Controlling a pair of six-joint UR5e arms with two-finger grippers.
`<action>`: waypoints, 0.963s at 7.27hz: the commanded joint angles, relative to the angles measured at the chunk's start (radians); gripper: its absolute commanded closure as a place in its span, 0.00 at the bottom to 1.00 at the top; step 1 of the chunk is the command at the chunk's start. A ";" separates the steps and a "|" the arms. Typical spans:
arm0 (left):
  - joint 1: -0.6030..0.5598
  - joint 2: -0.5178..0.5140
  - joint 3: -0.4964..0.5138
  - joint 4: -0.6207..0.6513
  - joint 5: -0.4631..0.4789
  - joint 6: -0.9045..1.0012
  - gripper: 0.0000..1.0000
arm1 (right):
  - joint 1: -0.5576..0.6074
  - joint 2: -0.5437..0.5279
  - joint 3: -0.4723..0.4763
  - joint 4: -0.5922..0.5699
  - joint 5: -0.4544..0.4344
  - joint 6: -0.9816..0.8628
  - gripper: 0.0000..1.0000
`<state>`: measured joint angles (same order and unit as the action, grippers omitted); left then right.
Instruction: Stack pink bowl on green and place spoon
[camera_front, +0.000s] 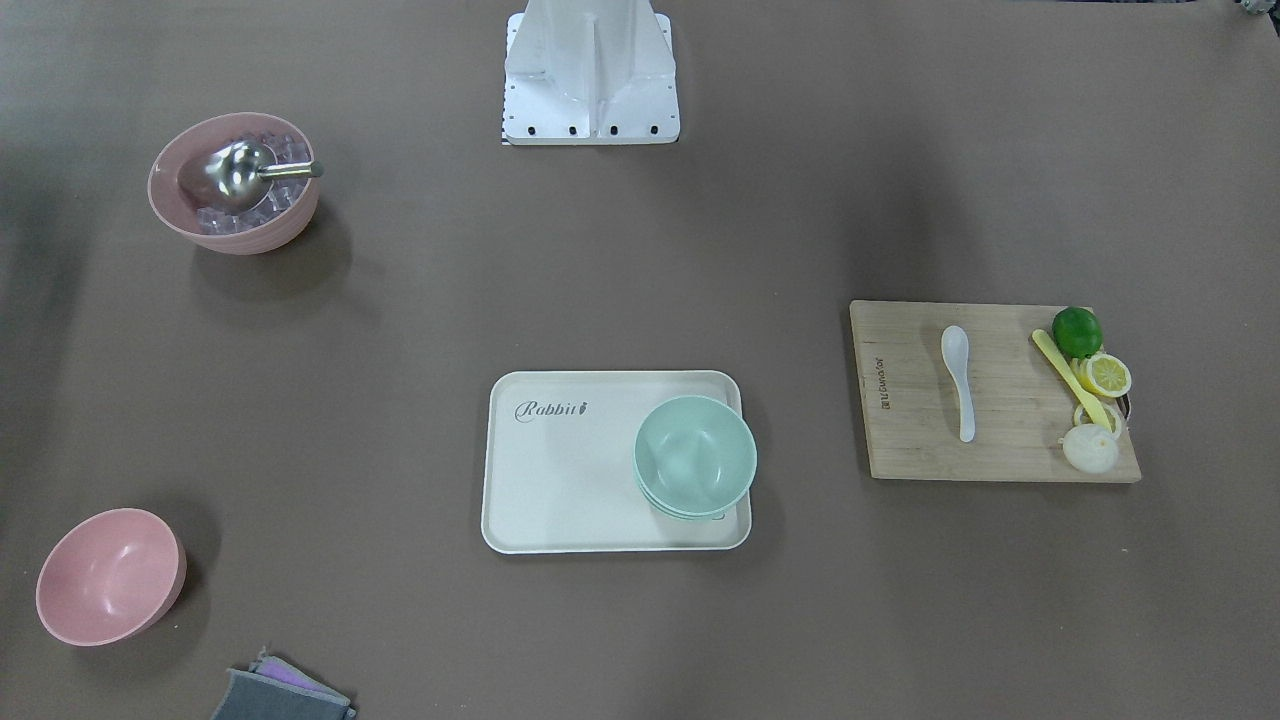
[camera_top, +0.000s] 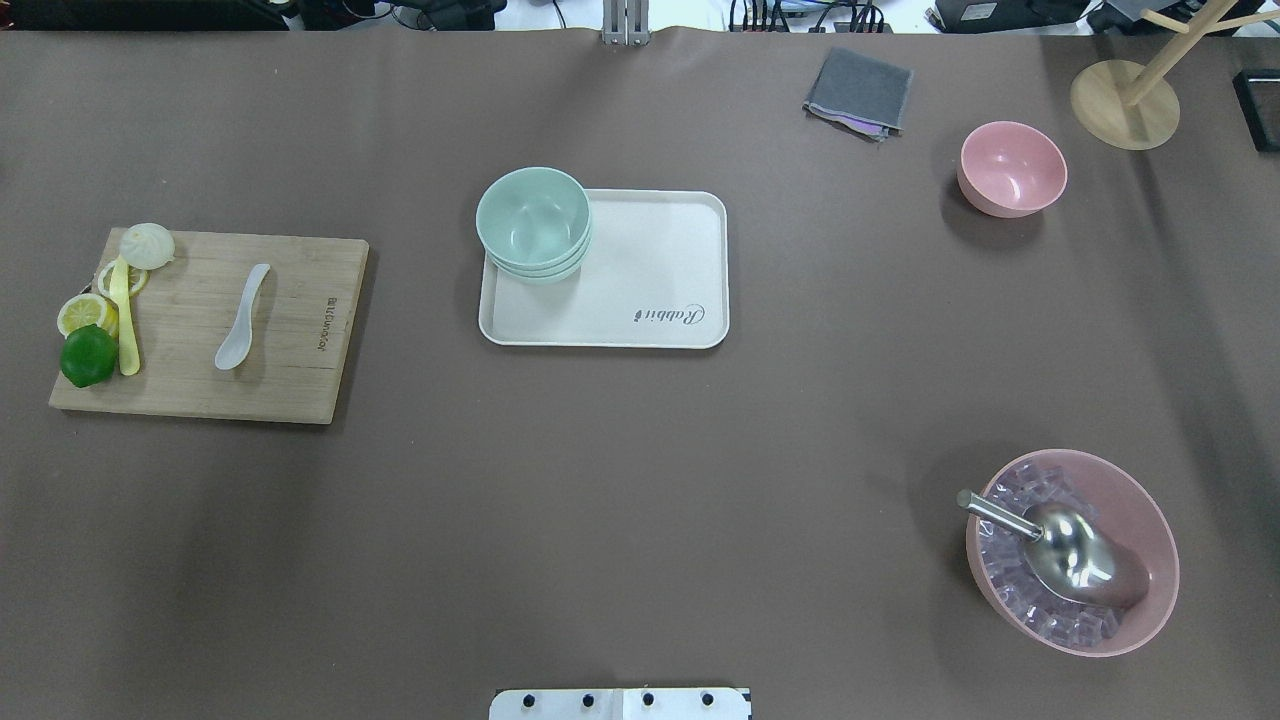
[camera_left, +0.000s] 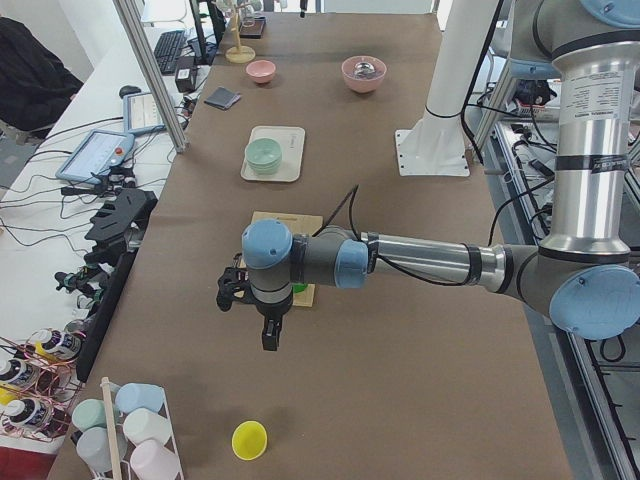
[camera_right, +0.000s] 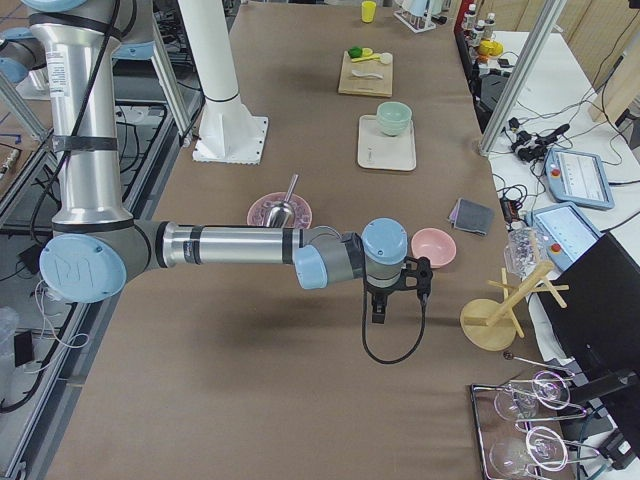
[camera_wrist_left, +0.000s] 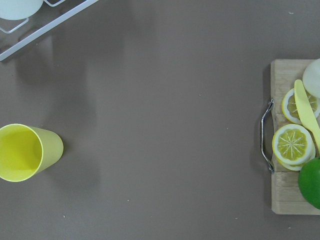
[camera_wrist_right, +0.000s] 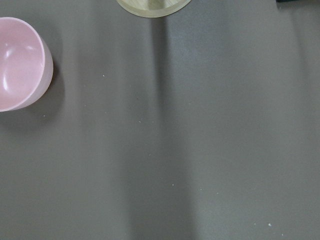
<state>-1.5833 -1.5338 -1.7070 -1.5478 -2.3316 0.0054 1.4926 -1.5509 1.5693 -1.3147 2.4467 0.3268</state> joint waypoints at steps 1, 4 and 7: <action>0.000 0.000 0.001 -0.002 0.001 0.001 0.02 | 0.000 -0.001 0.001 0.000 0.000 0.000 0.00; 0.002 0.000 0.007 -0.003 0.001 0.001 0.02 | 0.000 0.000 0.015 0.005 0.003 0.000 0.00; 0.002 -0.008 0.007 -0.002 0.003 0.001 0.02 | 0.000 0.005 0.015 0.008 0.003 0.000 0.00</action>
<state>-1.5816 -1.5387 -1.6982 -1.5515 -2.3291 0.0088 1.4926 -1.5473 1.5839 -1.3088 2.4497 0.3278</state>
